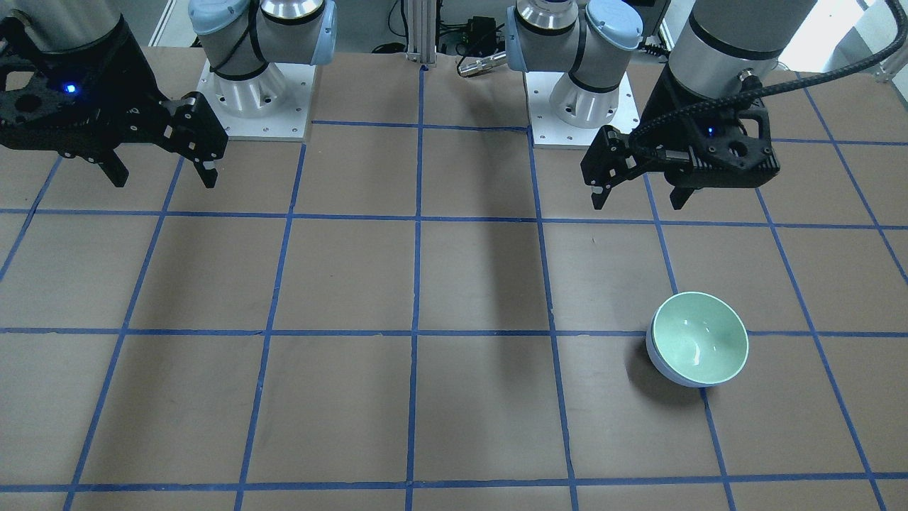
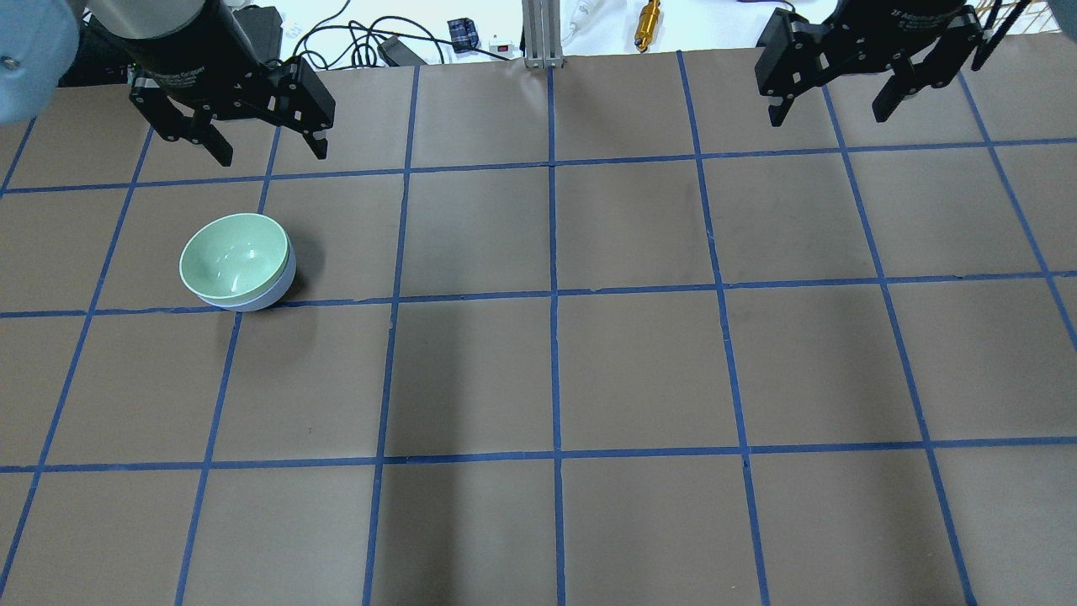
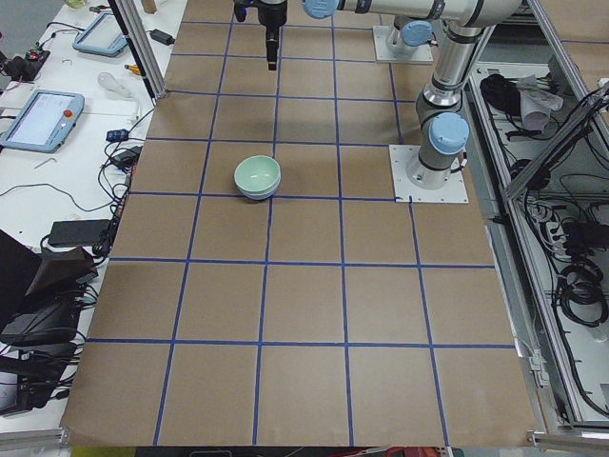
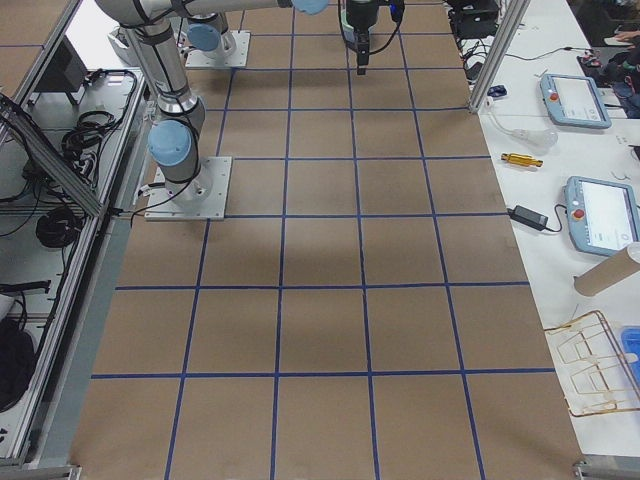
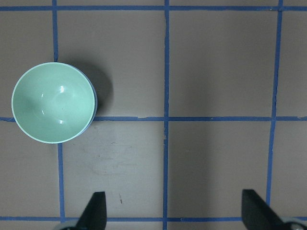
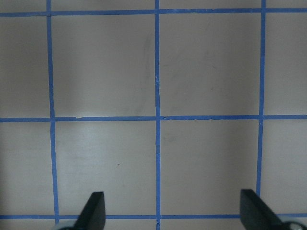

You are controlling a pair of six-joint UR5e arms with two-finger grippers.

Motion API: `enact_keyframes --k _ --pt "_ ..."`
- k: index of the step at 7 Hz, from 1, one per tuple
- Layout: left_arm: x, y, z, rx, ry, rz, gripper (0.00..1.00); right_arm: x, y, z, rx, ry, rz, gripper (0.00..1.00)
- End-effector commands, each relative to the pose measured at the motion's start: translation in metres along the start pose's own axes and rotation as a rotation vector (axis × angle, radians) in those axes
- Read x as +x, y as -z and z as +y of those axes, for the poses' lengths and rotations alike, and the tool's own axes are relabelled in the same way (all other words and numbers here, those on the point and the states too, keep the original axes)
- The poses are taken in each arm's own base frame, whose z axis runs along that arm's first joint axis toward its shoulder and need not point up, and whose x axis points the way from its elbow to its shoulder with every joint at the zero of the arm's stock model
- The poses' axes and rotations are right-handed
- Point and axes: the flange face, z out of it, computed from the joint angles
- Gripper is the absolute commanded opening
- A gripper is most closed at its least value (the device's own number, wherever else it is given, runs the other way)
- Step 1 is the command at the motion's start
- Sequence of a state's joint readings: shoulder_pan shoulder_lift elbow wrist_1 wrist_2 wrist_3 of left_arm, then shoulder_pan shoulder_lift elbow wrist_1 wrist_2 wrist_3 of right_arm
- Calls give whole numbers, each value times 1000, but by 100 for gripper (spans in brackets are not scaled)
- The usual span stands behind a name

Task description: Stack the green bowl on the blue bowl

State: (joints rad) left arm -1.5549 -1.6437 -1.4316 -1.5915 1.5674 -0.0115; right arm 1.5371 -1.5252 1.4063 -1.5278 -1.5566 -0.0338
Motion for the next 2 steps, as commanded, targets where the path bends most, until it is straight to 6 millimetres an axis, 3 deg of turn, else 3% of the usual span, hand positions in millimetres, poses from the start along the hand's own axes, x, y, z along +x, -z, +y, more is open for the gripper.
enact_keyframes --k 1,2 --pt "1 0 1 -1 0 3 100 0 0 0 -1 0 0 100" --pt "1 1 0 0 0 3 100 0 0 0 1 0 0 100"
